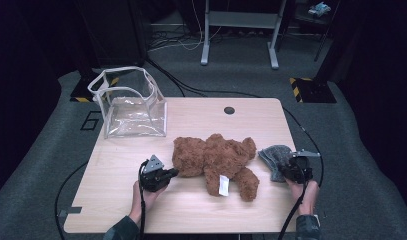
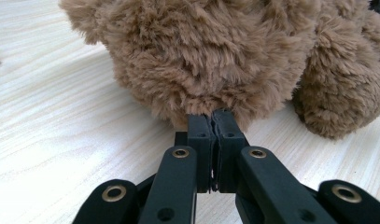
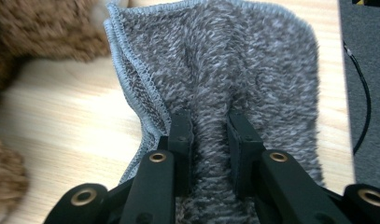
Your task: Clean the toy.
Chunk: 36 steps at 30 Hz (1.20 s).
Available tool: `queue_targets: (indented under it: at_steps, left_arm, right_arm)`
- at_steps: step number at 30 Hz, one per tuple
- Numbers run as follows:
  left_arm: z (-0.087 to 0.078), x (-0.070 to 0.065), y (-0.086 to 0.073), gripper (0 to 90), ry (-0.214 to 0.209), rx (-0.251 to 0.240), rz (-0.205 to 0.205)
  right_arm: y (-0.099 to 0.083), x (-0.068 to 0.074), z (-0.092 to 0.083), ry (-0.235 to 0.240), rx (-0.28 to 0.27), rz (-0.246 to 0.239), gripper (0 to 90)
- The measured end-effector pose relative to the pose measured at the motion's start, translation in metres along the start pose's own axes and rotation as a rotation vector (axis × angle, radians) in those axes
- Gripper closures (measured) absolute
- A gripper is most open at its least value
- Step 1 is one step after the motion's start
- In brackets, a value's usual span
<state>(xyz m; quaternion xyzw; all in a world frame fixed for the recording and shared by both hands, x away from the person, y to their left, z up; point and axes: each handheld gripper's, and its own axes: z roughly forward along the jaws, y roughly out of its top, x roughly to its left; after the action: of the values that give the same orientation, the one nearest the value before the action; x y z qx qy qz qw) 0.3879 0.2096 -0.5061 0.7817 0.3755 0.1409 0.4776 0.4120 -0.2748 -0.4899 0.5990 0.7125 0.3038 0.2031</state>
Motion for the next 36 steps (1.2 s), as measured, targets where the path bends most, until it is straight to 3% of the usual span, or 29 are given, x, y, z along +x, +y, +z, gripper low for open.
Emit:
queue_targets:
  at_steps: [12,18,29,36]
  left_arm:
    - [0.0,0.0,0.001,87.5,0.003,0.008,0.009]
    - [0.0,0.001,0.002,87.5,0.006,0.015,0.023]
    - [-0.001,0.001,0.002,87.4,0.003,0.022,0.024]
    - [0.0,0.001,0.002,87.4,0.009,0.016,0.018]
  right_arm:
    - [0.017,0.007,-0.029,0.033,-0.069,-0.021,75.0]
    - [0.03,0.02,-0.044,0.049,-0.096,-0.065,74.9]
    - [0.055,0.051,-0.065,0.107,-0.141,-0.142,74.8]
    - [0.076,0.081,-0.075,0.154,-0.158,-0.215,74.8]
